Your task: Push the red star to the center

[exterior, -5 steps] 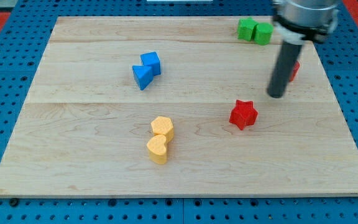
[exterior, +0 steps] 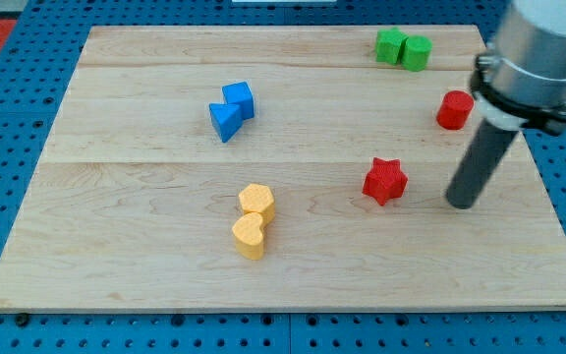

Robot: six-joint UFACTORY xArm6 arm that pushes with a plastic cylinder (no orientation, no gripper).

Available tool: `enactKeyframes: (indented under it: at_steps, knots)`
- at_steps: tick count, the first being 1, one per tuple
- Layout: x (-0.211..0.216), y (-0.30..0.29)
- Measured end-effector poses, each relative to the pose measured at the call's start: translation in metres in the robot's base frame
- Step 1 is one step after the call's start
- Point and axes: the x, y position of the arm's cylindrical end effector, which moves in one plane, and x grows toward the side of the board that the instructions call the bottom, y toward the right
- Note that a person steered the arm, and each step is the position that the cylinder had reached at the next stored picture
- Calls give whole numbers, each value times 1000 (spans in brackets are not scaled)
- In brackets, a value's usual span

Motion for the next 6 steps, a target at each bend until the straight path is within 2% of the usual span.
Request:
enactKeyframes:
  at_steps: [1, 2, 3, 6]
  knots:
    - [0, -53]
    - [-39, -59]
    - [-55, -61]
    - [-70, -88]
